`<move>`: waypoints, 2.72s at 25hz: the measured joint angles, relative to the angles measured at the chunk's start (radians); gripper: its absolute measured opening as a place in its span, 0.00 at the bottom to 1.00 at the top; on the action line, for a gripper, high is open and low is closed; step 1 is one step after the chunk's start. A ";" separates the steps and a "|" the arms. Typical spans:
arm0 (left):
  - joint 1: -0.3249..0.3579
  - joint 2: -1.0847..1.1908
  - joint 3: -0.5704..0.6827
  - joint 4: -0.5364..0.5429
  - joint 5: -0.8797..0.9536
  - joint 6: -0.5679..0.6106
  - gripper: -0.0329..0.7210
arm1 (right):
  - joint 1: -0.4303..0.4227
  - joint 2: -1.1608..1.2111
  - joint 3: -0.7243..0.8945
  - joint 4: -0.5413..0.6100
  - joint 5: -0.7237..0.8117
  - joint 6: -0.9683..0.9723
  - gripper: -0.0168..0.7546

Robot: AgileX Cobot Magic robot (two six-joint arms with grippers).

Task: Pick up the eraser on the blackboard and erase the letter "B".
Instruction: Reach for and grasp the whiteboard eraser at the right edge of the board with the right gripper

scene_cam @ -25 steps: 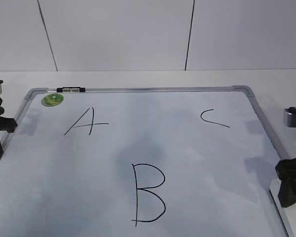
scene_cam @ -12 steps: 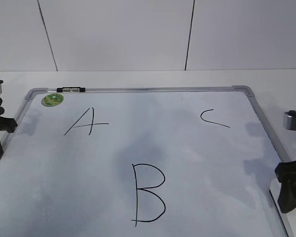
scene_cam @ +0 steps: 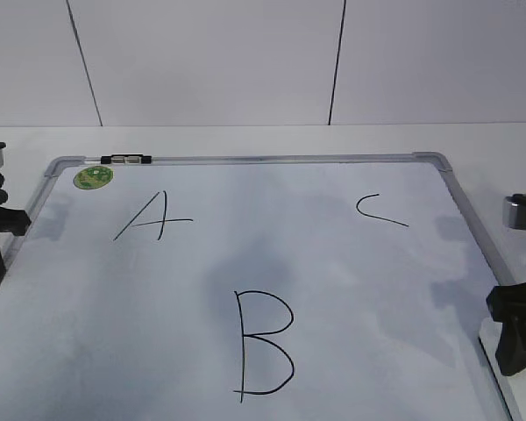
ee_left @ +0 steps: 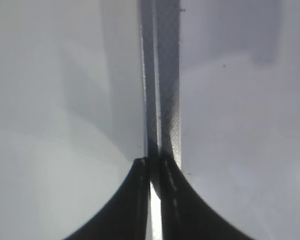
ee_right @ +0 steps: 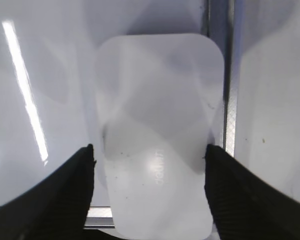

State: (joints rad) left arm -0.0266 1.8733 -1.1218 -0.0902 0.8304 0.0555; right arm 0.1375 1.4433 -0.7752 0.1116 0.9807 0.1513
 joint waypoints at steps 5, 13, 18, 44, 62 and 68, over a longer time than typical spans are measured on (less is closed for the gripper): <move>0.000 0.000 0.000 0.000 0.000 0.000 0.07 | 0.000 0.000 0.000 0.000 0.000 0.000 0.73; 0.000 0.000 0.000 0.000 0.000 0.000 0.07 | 0.000 0.000 0.000 0.000 0.000 0.000 0.86; 0.000 0.000 0.000 0.000 0.000 0.000 0.07 | 0.000 0.000 -0.003 0.000 0.004 0.000 0.89; 0.000 0.000 0.000 0.000 0.000 0.000 0.07 | 0.000 0.002 -0.050 -0.059 0.072 0.000 0.89; 0.000 0.000 0.000 0.000 0.000 0.000 0.07 | 0.000 0.057 -0.050 -0.030 0.049 0.001 0.89; 0.000 0.000 0.000 0.000 0.000 0.000 0.07 | 0.000 0.069 -0.052 -0.030 0.049 0.001 0.89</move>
State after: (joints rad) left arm -0.0266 1.8733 -1.1218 -0.0902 0.8308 0.0555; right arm 0.1375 1.5126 -0.8271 0.0818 1.0295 0.1524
